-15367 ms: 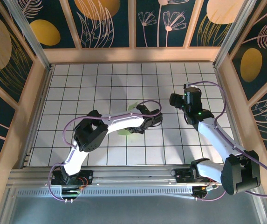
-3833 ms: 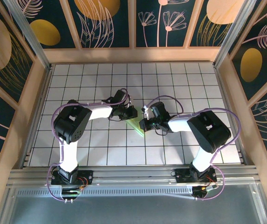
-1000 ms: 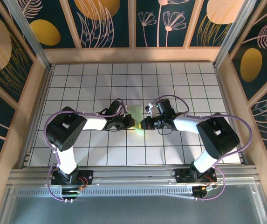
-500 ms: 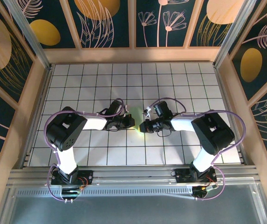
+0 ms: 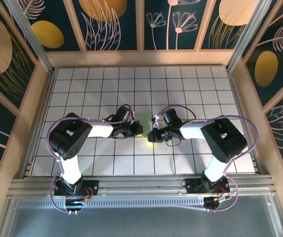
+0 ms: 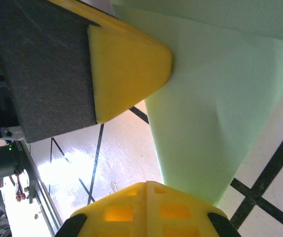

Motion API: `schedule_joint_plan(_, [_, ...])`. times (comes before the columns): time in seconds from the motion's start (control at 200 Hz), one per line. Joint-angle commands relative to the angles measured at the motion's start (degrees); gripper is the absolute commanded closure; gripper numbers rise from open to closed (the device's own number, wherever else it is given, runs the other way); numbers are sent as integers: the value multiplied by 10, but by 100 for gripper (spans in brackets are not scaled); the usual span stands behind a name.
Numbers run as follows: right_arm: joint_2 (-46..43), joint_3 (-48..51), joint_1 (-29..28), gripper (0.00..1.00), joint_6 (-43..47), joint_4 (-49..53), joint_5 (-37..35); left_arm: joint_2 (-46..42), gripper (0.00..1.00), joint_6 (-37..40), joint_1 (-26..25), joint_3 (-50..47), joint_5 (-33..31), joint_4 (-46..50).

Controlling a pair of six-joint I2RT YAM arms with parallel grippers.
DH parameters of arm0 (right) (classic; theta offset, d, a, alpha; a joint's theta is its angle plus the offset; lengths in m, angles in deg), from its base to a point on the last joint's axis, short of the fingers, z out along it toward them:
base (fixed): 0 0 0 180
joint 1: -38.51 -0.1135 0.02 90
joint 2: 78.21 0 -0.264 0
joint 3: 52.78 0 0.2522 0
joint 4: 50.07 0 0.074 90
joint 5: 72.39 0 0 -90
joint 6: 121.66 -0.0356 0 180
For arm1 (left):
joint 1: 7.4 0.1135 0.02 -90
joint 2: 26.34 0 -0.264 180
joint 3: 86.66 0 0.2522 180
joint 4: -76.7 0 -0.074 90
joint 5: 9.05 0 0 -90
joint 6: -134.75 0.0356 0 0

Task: Fold a paper plane with a square sheet of paper (fold left side to right side)
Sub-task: Third fold the triangle at the center of the table.

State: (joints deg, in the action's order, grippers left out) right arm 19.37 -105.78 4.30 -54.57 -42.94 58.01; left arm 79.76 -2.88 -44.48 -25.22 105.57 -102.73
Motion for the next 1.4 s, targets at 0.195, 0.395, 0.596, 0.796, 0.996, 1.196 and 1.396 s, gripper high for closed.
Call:
schedule_joint_plan(0.195, [15, 9, -11, 100, -4, 5, -7, 24, 98, 10, 0, 0, -34, 42])
schedule_joint_plan(0.395, [17, 8, -12, 100, 2, 20, -21, 24, 98, 9, 0, -1, -34, 42])
schedule_joint_plan(0.596, [20, 7, -14, 100, 8, 36, -30, 24, 98, 9, -1, 1, -39, 47])
schedule_joint_plan(0.796, [18, 20, -15, 100, 8, 46, -27, 27, 98, 8, 0, 1, -45, 51])
schedule_joint_plan(0.996, [3, 54, -16, 100, -2, 36, -10, 32, 98, 9, 0, 5, -46, 54])
schedule_joint_plan(1.196, [-32, 78, -16, 100, -6, 48, 0, 32, 98, 10, -1, 7, -48, 57])
schedule_joint_plan(1.396, [-104, 44, -13, 100, 0, 85, 4, 29, 98, 11, -1, 9, -47, 57])
